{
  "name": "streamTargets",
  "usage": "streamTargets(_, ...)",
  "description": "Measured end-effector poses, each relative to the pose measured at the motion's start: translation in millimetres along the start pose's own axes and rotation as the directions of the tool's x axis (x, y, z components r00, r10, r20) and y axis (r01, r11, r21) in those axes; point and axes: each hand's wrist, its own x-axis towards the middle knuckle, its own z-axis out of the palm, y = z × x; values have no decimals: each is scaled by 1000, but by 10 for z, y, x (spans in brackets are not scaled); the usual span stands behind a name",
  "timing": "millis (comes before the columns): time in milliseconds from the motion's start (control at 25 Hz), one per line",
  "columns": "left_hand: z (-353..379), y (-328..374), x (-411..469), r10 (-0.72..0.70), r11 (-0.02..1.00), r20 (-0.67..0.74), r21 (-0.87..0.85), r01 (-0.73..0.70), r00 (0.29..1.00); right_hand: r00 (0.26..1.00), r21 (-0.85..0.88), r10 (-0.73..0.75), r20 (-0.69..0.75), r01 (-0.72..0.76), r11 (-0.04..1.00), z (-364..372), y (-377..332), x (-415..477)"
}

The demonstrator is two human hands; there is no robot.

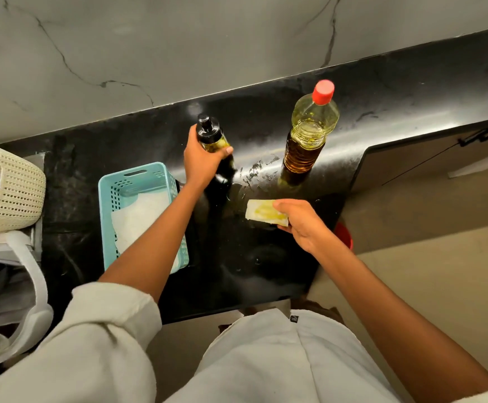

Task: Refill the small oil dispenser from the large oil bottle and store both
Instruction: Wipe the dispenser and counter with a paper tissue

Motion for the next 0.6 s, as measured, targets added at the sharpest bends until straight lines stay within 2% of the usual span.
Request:
streamTargets(280, 181, -192, 264, 6, 999, 53, 32, -8, 999, 988, -51, -127, -93, 123, 991, -387, 230, -477)
streamTargets(600, 195, -225, 309, 10, 999, 75, 51, -14, 997, 979, -67, -143, -144, 135, 989, -482, 276, -479)
